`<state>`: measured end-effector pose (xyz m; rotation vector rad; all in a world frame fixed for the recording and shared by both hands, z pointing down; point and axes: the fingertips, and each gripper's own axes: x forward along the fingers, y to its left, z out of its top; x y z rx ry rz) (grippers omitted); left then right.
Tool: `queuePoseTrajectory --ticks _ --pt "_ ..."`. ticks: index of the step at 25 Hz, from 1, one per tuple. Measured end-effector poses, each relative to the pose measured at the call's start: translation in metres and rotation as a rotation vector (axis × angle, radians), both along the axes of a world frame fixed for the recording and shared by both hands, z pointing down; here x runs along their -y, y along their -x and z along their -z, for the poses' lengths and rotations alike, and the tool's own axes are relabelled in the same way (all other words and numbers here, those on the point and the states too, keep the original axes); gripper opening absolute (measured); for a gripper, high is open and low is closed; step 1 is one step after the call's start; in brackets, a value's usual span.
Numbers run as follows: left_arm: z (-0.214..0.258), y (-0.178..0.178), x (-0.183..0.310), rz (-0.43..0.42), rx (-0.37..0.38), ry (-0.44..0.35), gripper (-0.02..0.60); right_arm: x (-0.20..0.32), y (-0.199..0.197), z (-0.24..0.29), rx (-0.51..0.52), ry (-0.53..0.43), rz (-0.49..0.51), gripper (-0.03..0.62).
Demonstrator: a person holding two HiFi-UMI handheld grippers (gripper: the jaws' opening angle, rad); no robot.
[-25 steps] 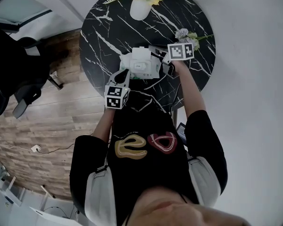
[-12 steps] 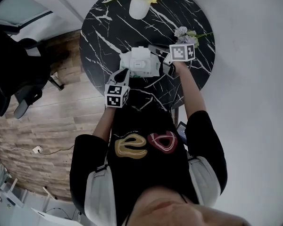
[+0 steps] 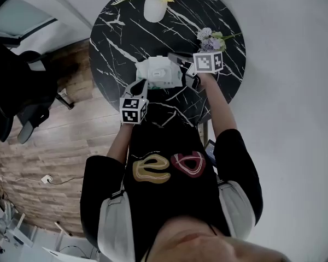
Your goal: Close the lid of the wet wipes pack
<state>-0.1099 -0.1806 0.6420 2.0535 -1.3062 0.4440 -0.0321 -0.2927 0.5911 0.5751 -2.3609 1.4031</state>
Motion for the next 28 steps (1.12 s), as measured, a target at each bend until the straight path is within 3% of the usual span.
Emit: queuePoseTrajectory --ticks 28 --pt "-0.002 -0.002 0.000 -0.033 -0.005 0.003 0.025 -0.032 -0.007 0.005 -0.041 -0.098 -0.067 0.015"
